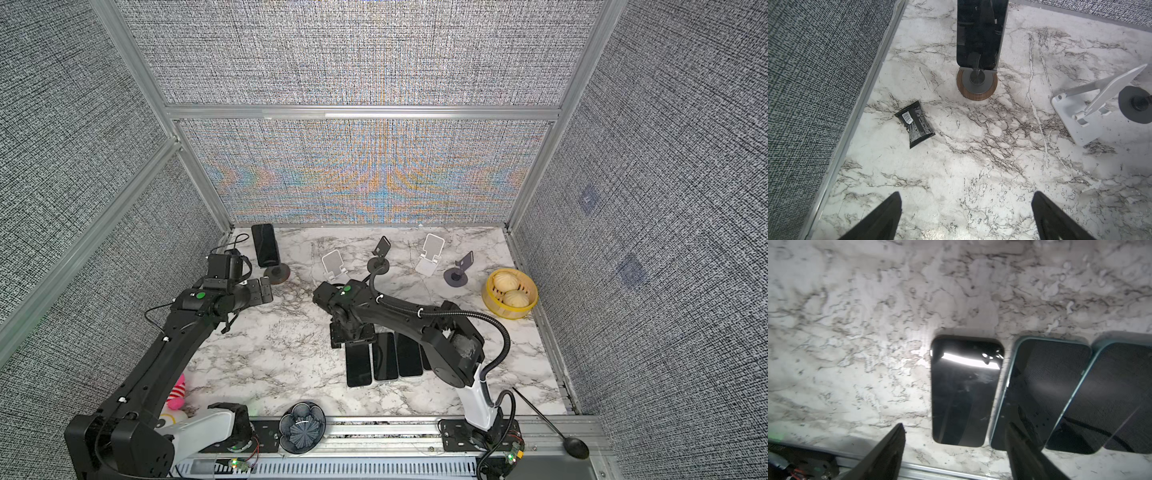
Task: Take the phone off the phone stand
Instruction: 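Lower the black phone flat beside the row of phones with the right gripper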
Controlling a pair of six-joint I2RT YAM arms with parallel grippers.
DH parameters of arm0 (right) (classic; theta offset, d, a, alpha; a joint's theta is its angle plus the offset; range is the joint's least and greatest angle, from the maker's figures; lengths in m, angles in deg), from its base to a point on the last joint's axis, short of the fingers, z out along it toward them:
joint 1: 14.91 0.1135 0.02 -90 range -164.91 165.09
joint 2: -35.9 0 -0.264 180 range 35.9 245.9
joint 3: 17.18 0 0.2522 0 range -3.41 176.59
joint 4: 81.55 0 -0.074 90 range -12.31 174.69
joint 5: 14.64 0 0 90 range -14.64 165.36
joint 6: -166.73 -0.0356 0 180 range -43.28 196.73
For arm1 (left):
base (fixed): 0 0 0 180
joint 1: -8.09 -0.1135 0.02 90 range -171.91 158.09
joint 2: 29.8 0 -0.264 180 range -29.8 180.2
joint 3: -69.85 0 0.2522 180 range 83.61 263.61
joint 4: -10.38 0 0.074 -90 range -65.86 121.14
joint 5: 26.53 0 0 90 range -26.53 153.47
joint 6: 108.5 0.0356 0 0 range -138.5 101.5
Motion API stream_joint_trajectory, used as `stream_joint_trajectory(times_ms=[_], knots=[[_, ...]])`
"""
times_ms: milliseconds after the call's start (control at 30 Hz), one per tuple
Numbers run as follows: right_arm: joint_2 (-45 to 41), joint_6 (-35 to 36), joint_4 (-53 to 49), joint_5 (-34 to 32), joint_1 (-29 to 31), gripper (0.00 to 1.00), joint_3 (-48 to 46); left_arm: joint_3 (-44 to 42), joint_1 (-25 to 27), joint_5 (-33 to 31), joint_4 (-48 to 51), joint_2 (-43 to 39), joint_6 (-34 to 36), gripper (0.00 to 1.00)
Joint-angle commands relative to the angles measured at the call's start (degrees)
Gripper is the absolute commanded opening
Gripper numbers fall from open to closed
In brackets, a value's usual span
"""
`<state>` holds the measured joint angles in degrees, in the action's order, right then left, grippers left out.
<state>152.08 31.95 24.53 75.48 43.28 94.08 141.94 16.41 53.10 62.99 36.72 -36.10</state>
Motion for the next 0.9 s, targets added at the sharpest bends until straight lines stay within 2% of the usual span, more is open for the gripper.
stream_joint_trajectory(times_ms=[0, 133, 200, 500, 633, 867], knots=[[3.0, 1.9, -2.4, -0.5, 2.3, 0.63, 4.1, 0.0, -0.1, 0.0, -0.6, -0.5, 0.2, 0.99], [7.0, 1.5, -1.4, 2.4, 4.4, 0.34, 6.4, 0.0, -0.1, 0.1, -0.7, -0.5, 0.1, 0.99], [7.0, 0.3, 1.7, 4.1, 4.6, 0.26, 4.8, -0.1, -0.1, 0.1, -0.7, -0.5, 0.1, 0.99], [8.2, -1.9, 7.5, 8.2, 4.6, 0.23, -0.5, -0.1, -0.1, 0.3, -0.7, -0.2, 0.1, 0.99], [8.3, -1.8, 6.8, 6.9, 4.4, 0.2, -1.1, 0.0, -0.2, 0.2, -0.8, -0.2, 0.0, 0.99], [6.0, -2.7, 7.2, 5.3, 3.3, 0.19, -5.4, 0.1, -0.2, 0.4, -0.7, 0.0, 0.0, 0.99]])
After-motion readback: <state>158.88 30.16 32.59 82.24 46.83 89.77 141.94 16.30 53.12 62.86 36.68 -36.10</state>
